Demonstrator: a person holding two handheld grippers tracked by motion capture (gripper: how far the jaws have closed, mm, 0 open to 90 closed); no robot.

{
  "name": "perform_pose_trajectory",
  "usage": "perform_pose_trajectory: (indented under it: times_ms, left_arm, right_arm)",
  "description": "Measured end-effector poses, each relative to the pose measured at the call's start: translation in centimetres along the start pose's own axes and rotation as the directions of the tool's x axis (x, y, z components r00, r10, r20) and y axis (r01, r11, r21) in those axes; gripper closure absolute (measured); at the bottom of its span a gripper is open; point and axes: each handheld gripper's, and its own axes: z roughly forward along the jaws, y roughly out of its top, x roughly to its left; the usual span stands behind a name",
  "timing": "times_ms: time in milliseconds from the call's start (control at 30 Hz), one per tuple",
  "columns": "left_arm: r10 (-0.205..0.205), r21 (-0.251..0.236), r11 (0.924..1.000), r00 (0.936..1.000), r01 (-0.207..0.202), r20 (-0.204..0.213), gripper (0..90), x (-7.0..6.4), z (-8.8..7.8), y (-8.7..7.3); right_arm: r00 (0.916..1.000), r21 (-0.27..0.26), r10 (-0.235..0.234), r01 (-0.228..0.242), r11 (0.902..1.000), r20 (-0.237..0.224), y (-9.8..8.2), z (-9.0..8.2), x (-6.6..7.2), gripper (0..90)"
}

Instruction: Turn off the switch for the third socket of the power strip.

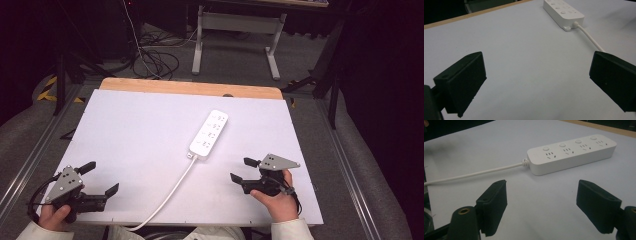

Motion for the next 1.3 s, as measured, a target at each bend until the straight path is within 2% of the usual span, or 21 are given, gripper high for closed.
perform_pose_trajectory:
  times_ms: [167,367,500,600,700,867,1000,1300]
  left_arm:
    - [0.014,0.001,0.9999,0.9999,-0.014,-0.003,1.4,0.0,0.0,0.0]
    - [0.019,-0.002,0.9998,0.9998,-0.019,0.001,1.4,0.0,0.1,-0.1]
    - [0.008,-0.002,1.0,0.9999,-0.008,0.007,1.4,0.1,0.1,-0.1]
    - [0.012,-0.006,0.9999,0.9999,-0.012,0.007,1.4,0.1,0.2,-0.2]
    - [0.024,-0.004,0.9997,0.9997,-0.024,0.001,1.4,0.2,0.2,-0.2]
    - [0.011,-0.009,0.9999,0.9999,-0.011,-0.001,1.4,0.3,0.2,-0.2]
    - [-0.004,-0.007,1.0,1.0,0.004,-0.001,1.4,0.4,0.2,-0.2]
    - [0.01,-0.007,0.9999,0.9999,-0.01,-0.012,1.4,0.3,0.2,-0.3]
  right_arm:
    - [0.9999,0.024,-0.014,0.014,0.9996,0.004,-1.3,-0.1,-0.1,25.4]
    - [0.9999,0.05,-0.004,0.004,0.9987,0.016,-2.5,0.0,0.4,28.5]
    - [0.9998,0.053,0.0,-0.001,0.9986,0.018,-3.1,0.0,0.6,32.1]
    - [0.9992,0.085,-0.025,0.022,0.9961,0.033,-3.2,0.1,0.4,32.9]
    - [0.9995,0.075,-0.015,0.013,0.9971,0.028,-3.1,0.2,0.4,32.8]
    - [0.9998,0.065,-0.01,0.008,0.9979,0.018,-3.0,0.1,0.4,32.5]
    - [0.9994,0.066,-0.003,0.0,0.9978,0.035,-3.0,-0.1,0.3,32.7]
    - [0.9993,0.068,-0.001,-0.002,0.9977,0.038,-3.1,0.0,0.2,32.6]
